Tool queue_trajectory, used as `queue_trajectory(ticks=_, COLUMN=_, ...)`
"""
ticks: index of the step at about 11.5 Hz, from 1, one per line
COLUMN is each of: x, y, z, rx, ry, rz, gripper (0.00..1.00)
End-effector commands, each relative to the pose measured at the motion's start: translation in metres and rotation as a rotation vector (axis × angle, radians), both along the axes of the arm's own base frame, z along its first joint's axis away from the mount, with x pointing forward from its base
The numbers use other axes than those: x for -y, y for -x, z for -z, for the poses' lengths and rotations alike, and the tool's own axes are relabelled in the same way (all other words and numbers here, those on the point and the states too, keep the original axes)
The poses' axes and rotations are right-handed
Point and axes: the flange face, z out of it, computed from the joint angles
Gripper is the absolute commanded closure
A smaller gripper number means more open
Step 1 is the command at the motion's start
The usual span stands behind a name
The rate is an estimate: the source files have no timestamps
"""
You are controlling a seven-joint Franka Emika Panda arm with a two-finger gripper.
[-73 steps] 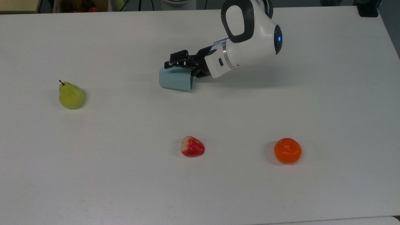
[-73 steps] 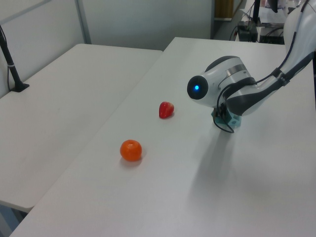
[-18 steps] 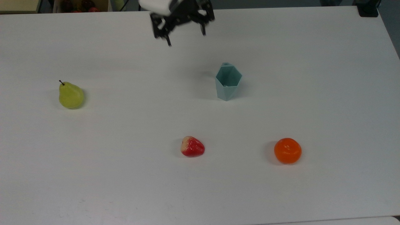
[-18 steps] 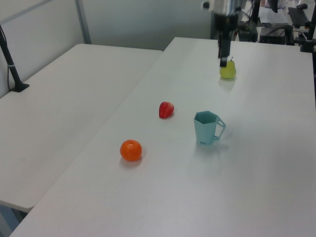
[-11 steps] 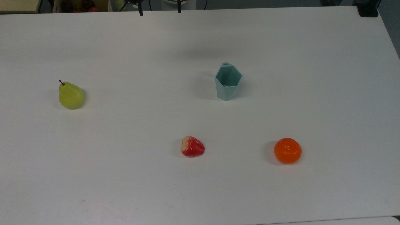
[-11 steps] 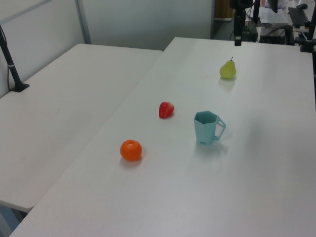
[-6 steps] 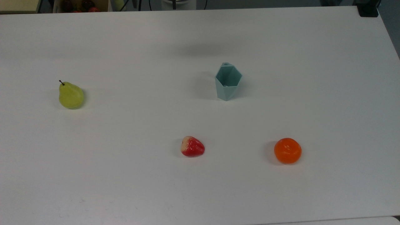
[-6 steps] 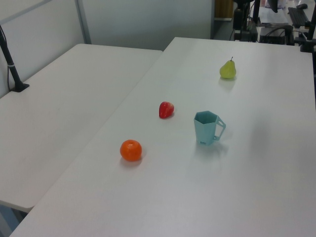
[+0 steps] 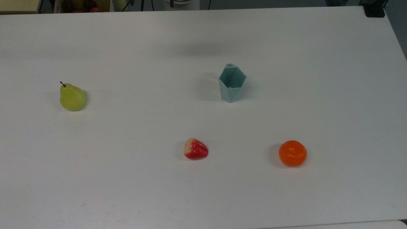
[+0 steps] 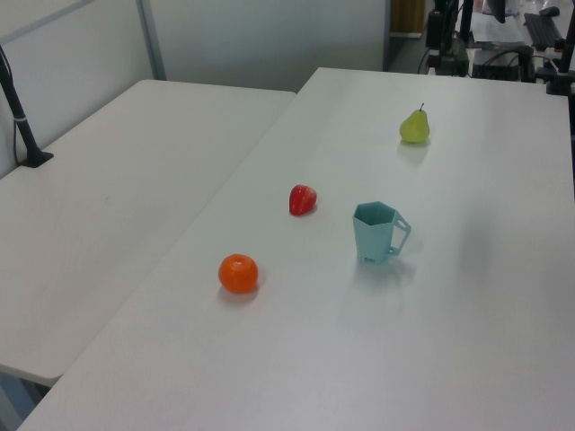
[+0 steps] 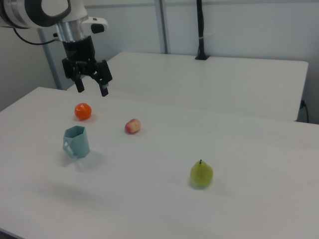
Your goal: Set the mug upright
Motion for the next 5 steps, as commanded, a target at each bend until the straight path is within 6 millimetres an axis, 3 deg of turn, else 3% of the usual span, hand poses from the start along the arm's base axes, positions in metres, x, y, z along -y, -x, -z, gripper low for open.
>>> queue_trajectory(ticks=1, x=0.01, y=0.0056, z=-0.0033, rx=0.004, ry=0.007, rz=-0.002, gripper=0.0)
queue_trajectory(ticks=5, x=0.0041, y=0.0044, z=-0.0029, rx=0.013, ry=0.006, rz=-0.016, gripper=0.0)
